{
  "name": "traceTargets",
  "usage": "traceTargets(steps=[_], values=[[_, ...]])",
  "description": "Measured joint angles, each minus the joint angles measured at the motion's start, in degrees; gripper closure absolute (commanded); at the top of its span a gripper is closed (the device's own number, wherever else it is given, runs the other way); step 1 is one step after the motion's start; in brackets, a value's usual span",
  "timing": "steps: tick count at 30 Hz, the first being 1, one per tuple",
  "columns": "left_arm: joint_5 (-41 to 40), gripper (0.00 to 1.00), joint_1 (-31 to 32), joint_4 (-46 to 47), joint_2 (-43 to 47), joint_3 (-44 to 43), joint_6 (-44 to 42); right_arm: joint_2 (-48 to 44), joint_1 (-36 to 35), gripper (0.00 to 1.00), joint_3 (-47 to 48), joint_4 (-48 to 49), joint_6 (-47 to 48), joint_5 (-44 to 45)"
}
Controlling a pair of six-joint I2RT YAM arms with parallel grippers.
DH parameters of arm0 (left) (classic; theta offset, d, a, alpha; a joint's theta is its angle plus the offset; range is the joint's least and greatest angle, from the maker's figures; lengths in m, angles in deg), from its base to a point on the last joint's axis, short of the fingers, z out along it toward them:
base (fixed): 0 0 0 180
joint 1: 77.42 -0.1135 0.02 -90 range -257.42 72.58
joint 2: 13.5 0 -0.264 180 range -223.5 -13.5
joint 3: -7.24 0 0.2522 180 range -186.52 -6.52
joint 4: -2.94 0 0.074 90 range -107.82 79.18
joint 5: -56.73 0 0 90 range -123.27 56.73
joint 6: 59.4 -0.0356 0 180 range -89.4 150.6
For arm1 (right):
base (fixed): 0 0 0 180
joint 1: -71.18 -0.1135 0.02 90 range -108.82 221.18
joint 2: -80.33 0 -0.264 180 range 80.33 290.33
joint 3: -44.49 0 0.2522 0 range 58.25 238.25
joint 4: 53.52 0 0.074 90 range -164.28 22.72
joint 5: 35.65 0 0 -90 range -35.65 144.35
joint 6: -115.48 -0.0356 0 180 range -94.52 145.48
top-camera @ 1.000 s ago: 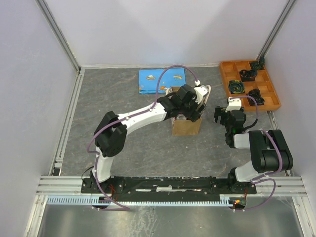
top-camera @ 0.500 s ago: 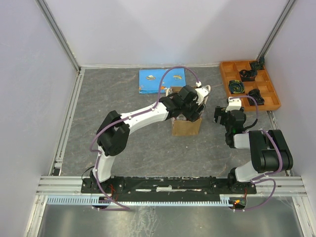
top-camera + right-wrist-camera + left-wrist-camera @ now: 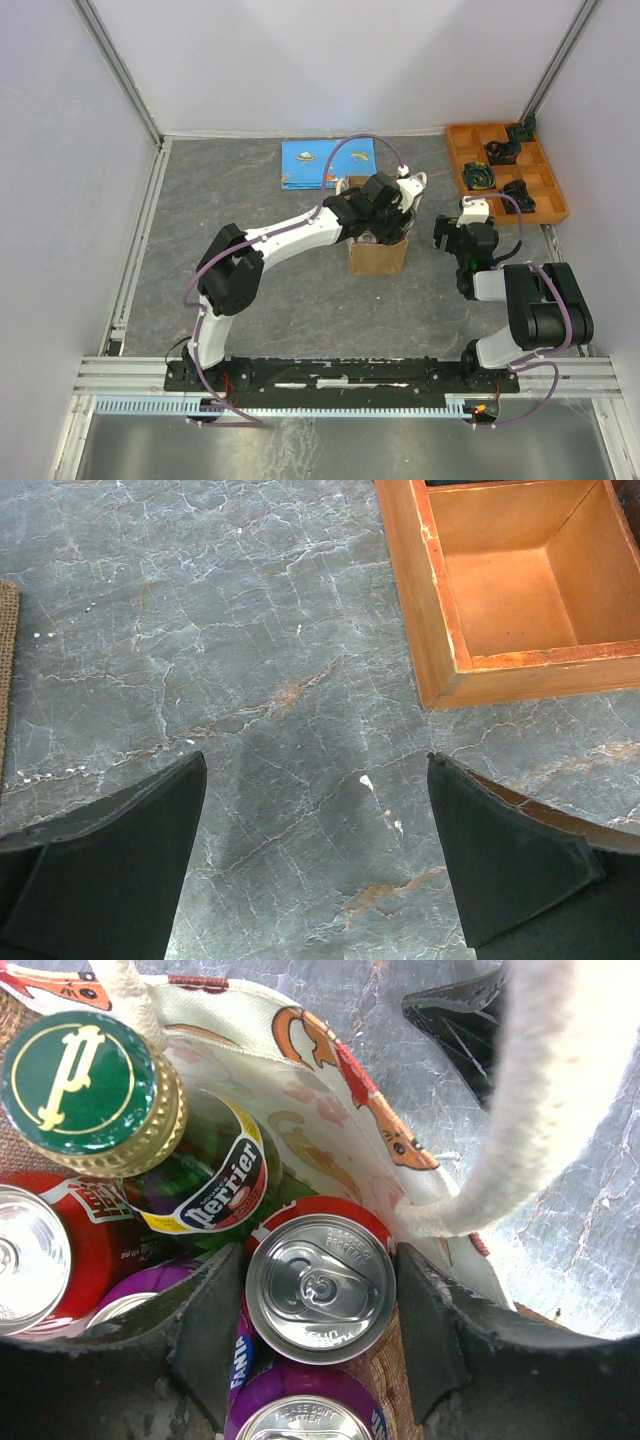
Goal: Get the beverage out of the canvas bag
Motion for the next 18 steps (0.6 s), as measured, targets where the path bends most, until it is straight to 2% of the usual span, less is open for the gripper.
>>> traceTargets(steps=[4,8,14,18], values=[[0.4,0.44,0.0,0.0,-0.1,-0.1,0.0,0.0,0.0,0.01,0.0,0.0,0.0,0.0],[0.7,0.29,0.0,0.0,-0.2,-0.2,0.0,0.0,0.0,0.01,0.0,0.0,0.0,0.0],[1.4,0.16,-0.2,0.2,-1.0,0.0,0.0,0.0,0.0,0.01,0.0,0.0,0.0,0.0],[1.5,0.15,-0.3,-0.5,-1.4,1.4,0.7,0.0,0.0,0.01,0.0,0.0,0.0,0.0]])
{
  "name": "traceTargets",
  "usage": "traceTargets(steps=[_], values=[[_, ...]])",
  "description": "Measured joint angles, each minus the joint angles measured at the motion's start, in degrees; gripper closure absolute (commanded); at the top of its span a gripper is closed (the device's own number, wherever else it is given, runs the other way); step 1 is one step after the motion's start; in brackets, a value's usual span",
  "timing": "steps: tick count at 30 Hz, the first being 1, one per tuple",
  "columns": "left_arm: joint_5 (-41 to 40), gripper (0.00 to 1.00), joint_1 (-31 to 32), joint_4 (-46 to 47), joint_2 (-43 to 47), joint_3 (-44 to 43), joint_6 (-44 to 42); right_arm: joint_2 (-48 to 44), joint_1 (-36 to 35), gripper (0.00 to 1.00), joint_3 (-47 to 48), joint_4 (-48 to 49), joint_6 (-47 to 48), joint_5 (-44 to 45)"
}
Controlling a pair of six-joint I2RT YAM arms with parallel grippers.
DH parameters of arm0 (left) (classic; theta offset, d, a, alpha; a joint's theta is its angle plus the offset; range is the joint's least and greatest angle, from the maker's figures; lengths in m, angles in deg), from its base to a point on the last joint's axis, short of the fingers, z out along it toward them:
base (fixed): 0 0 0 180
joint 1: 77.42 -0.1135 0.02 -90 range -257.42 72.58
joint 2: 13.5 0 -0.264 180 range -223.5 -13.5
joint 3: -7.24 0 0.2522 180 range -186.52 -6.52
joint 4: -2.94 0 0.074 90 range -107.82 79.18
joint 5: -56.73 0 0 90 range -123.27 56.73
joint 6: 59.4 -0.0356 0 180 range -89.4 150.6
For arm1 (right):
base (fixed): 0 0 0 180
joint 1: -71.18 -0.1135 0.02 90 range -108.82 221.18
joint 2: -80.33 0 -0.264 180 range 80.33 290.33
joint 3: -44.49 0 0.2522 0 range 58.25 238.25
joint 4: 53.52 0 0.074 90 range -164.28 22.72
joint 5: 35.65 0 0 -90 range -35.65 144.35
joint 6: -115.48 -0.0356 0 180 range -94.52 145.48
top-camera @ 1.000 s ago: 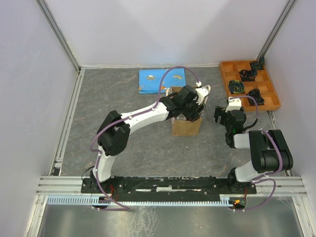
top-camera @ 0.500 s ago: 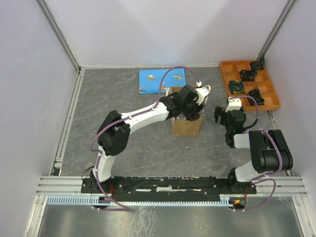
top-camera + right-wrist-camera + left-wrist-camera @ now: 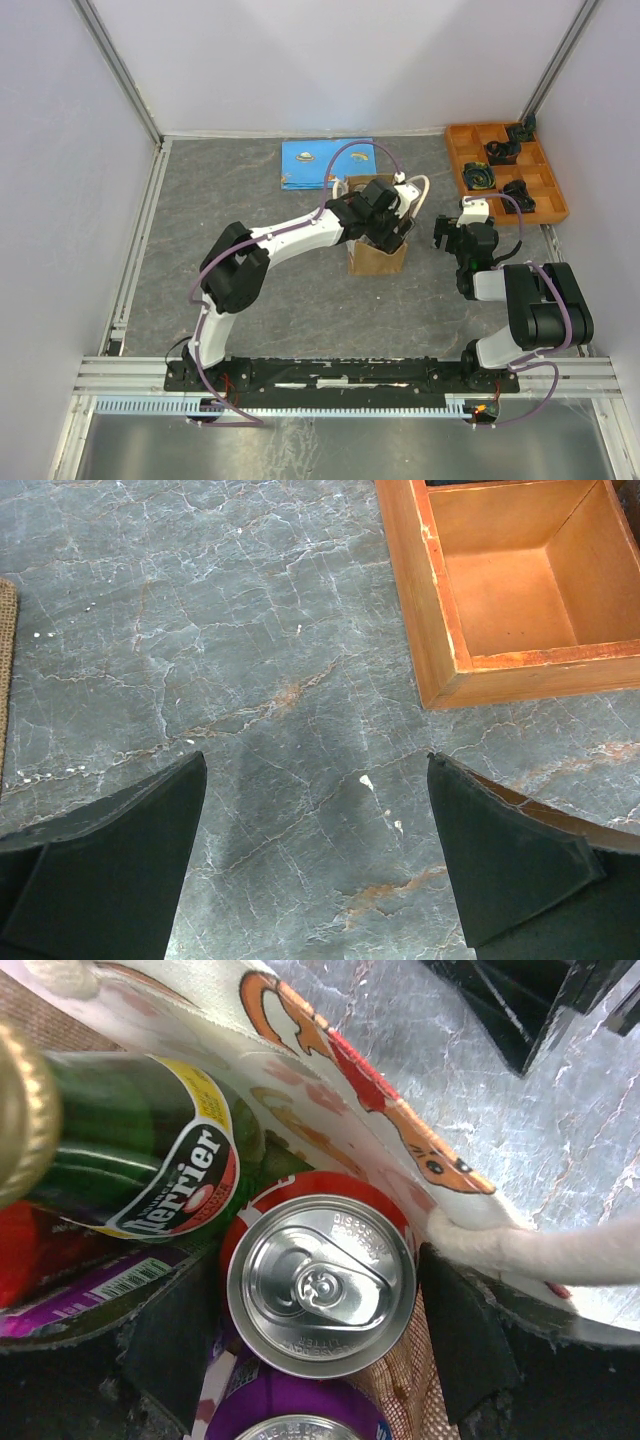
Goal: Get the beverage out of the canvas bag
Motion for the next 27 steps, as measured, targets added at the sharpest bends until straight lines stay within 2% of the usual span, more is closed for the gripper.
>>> traceTargets(steps=[5,8,11,15,21,27], values=[[0.0,0.31,-0.2,-0.6,-0.7,0.4,0.9,0.0,0.0,0.01,0.0,0.0,0.0,0.0],[0.0,0.51,-0.2,-0.5,-0.9,0.5,1.0,0.0,0.0,0.01,0.0,0.0,0.0,0.0],[0.0,0.65,-0.1,-0.4,-0.9,0.5,1.0,0.0,0.0,0.01,0.0,0.0,0.0,0.0],[-0.1,0.96,-0.2,-0.4,-0.8,0.5,1.0,0.0,0.0,0.01,0.0,0.0,0.0,0.0],[-0.6,0.97,-0.1,-1.1,-0.1,0.6,1.0,0.0,0.0,0.01,0.0,0.0,0.0,0.0],[-2.2,0.97,0.2,-5.7,3.4,0.3,1.0,0.0,0.0,0.01,0.0,0.0,0.0,0.0]])
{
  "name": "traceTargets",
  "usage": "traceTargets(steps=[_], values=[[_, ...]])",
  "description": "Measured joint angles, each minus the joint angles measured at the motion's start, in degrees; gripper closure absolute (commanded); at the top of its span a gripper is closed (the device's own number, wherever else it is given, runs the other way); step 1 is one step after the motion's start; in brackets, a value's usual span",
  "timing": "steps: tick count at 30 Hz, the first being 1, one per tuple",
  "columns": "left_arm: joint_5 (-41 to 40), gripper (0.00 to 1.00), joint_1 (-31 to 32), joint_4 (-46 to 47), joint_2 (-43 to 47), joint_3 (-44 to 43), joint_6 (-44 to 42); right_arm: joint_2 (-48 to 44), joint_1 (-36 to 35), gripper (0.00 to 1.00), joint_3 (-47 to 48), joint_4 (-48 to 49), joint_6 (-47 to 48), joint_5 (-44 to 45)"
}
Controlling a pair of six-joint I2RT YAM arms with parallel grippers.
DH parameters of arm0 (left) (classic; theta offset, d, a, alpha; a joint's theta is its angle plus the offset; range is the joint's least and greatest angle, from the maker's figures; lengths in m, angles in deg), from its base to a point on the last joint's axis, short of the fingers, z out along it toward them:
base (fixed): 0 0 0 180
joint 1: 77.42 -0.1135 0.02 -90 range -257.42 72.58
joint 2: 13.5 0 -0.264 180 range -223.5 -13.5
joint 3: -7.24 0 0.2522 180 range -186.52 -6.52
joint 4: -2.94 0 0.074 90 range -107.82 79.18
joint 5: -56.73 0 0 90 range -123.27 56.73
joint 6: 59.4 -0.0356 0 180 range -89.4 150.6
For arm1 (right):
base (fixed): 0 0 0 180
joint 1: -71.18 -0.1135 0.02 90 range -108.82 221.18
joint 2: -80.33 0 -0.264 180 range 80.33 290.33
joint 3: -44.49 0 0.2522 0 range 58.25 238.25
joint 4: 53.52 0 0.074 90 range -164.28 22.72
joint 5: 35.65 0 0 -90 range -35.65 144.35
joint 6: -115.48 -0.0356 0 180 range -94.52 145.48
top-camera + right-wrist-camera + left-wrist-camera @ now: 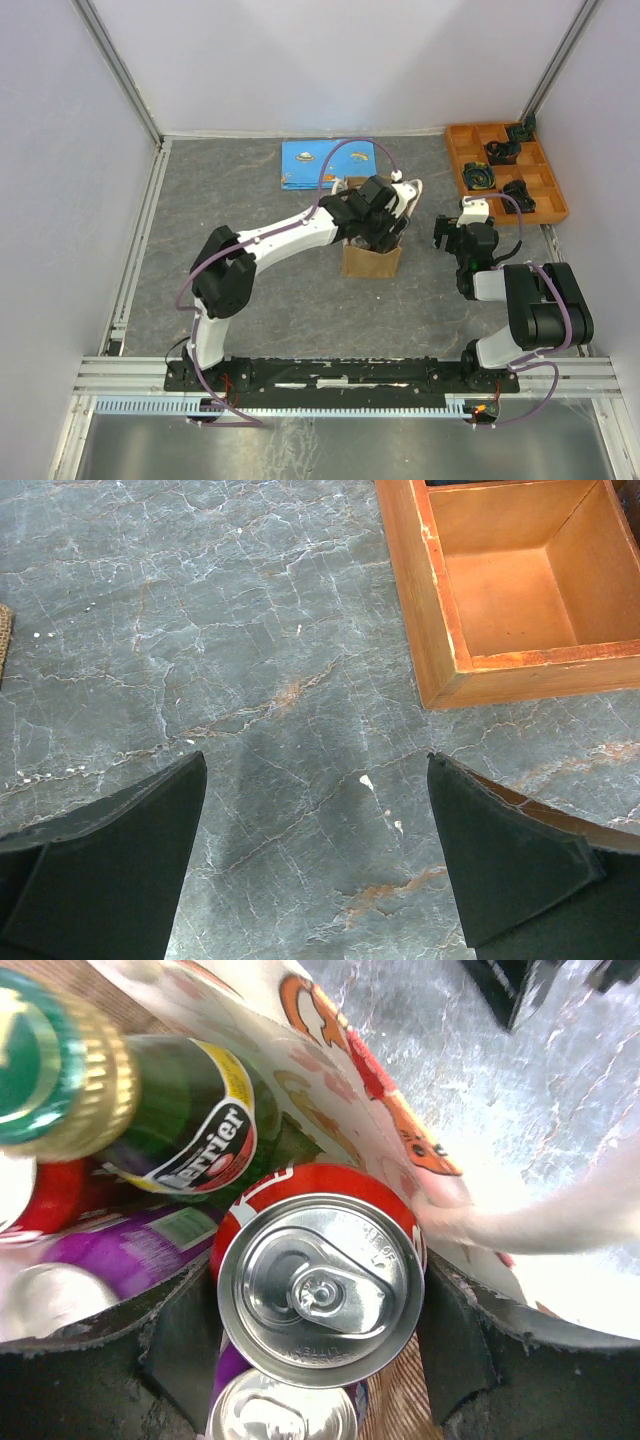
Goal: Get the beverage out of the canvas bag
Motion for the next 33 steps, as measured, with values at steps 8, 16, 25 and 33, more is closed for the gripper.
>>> traceTargets(steps=[8,16,25,33], values=[[-4.8,0.97,0.8,-4.3,6.4,-6.2,-1.4,0.0,0.0,0.01,0.0,0.0,0.0,0.0],[-10.5,0.97,0.7,-5.3,8.9,-11.0,-2.8,0.0,0.0,0.01,0.0,0.0,0.0,0.0],[-23.8,0.97,0.1,-7.4,19.6,-10.0,-6.6,0.0,0.0,0.01,0.0,0.0,0.0,0.0],[-28.7,0.97,-10.4,-3.5,37.6,0.3,-5.9,0.0,0.0,0.01,0.0,0.0,0.0,0.0]])
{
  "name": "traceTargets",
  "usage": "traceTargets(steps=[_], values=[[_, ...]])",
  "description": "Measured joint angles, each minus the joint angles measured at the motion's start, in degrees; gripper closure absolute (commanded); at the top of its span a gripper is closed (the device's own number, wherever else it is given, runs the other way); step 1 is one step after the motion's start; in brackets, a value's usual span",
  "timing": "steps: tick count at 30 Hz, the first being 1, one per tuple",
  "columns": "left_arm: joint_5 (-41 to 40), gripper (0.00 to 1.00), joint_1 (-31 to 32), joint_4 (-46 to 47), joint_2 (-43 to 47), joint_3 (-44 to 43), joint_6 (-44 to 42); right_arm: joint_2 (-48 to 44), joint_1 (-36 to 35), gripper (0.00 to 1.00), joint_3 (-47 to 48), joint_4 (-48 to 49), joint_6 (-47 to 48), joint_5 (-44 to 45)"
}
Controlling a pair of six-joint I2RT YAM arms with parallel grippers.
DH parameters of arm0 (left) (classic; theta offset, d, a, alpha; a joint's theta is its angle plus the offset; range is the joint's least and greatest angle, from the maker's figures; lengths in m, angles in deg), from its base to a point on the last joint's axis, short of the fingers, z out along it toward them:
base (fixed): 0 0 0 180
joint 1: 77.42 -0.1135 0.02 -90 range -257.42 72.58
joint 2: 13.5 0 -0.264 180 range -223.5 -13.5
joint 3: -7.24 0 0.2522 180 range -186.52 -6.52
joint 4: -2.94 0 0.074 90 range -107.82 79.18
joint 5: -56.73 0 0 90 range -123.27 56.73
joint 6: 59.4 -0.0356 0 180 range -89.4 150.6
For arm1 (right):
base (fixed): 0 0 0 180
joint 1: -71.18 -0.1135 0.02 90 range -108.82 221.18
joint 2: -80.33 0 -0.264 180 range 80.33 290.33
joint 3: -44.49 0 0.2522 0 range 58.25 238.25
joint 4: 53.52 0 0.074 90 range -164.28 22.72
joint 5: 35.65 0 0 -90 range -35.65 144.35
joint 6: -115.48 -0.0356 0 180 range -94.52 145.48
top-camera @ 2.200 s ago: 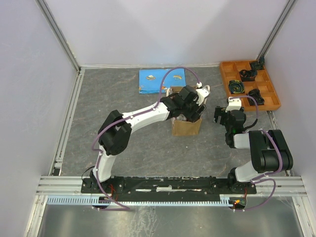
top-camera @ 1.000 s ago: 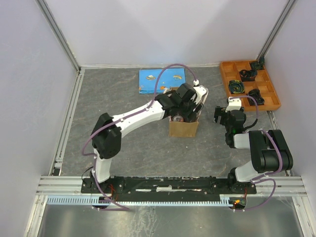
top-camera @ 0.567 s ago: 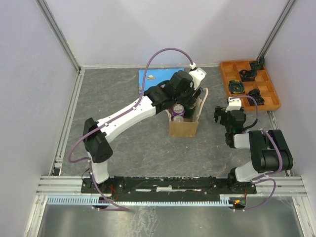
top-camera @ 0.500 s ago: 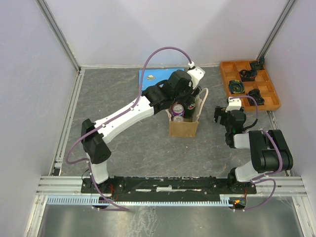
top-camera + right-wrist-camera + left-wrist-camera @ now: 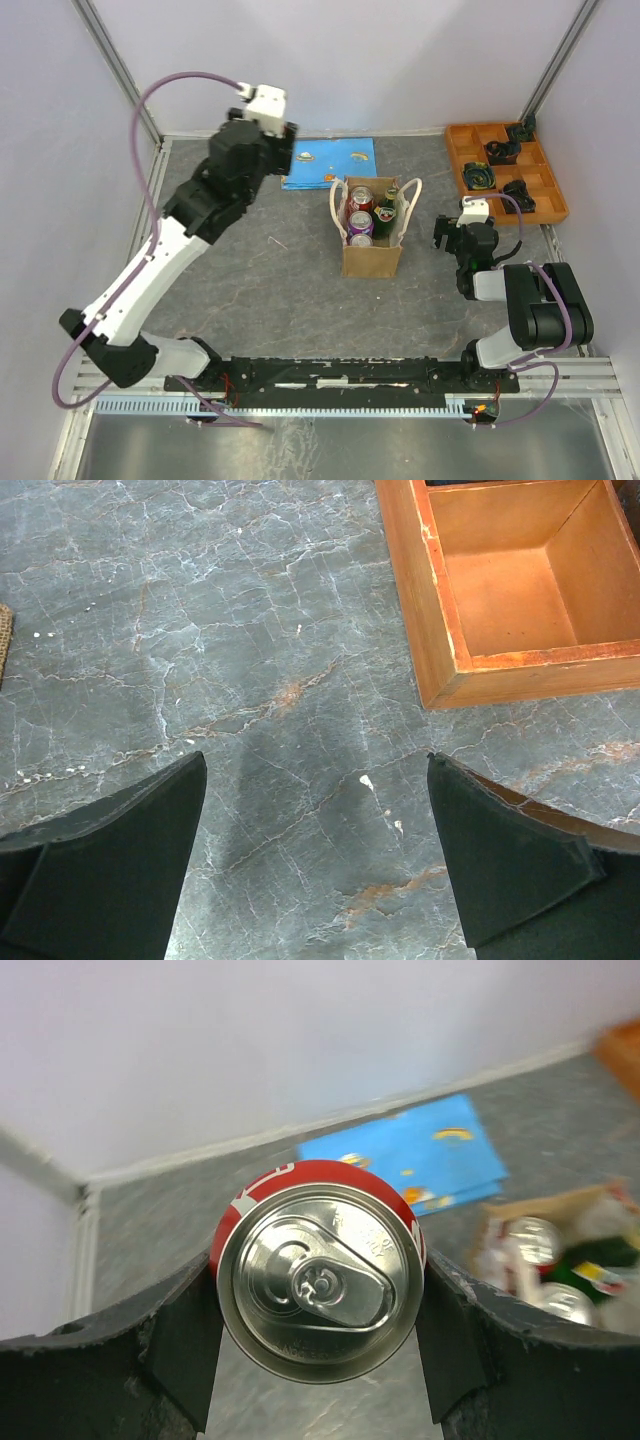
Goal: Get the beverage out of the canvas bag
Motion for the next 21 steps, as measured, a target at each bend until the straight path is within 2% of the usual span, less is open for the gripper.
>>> traceTargets(steps=[3,6,10,16,21], values=[[0.0,0.97,-7.3,2.0,3.2,5.5,1.7,0.0,0.0,0.01,0.0,0.0,0.0,0.0],[1.6,0.97,-11.9,3.9,3.6,12.0,4.2,0.0,0.0,0.01,0.0,0.0,0.0,0.0],[5.6,0.97,-14.3,6.1,1.2,19.7,7.0,0.0,0.0,0.01,0.0,0.0,0.0,0.0],[11.1,0.97,-16.2,14.6,-2.4,30.8,11.5,0.0,0.0,0.01,0.0,0.0,0.0,0.0],[13.6,0.97,-17.4,21.6,-5.2,35.4,14.5,0.0,0.0,0.01,0.0,0.0,0.0,0.0]])
